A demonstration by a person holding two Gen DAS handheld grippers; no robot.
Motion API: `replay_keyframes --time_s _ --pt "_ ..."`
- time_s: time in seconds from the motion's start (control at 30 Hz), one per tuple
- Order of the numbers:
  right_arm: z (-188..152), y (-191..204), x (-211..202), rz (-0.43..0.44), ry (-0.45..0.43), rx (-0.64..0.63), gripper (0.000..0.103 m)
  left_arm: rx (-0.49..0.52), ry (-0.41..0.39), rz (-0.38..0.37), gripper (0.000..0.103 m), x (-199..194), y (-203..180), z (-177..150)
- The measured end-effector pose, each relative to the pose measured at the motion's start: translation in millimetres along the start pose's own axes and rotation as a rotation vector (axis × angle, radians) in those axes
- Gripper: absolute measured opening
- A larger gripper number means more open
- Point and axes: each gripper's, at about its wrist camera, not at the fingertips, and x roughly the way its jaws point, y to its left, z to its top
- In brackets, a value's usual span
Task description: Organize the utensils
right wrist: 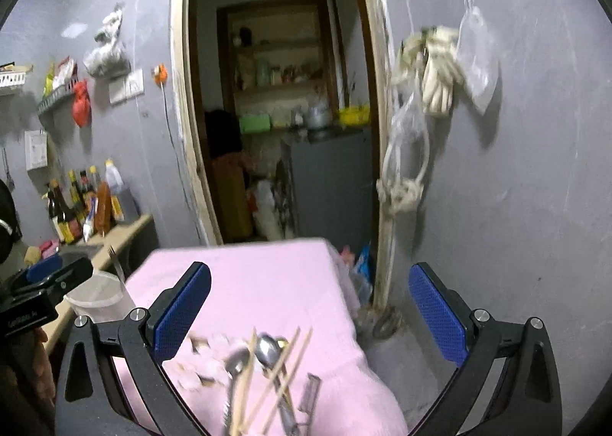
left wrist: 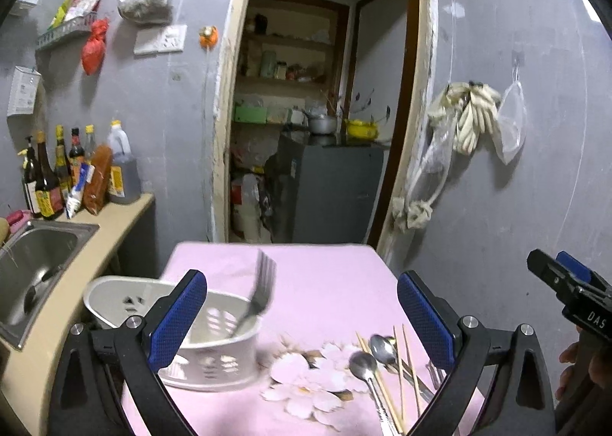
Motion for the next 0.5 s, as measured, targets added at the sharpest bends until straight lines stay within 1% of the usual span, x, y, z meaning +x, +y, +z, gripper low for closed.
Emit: replay_keyframes --time_s 0.17,0.33,0.4,0.47,0.5 --pt "-26 -29 41 0.019 0.119 0.027 0.102 0.004 0.098 0.015 0.1 36 -24 -25" --pt "-69 -45 86 0.027 0.253 0.066 0.101 0.019 0.187 0.049 0.1 72 -39 -52" --pt "-87 -47 102 0.033 0.305 0.075 0.097 0.016 0.232 0.058 0.1 86 -41 -65" --pt "-103 -46 113 0.046 0.346 0.079 0.086 0.007 0.27 0.063 0.1 97 -41 -78" --pt "-111 -44 120 0.055 0.373 0.076 0.082 0.001 0.288 0.065 0.1 103 -41 -84"
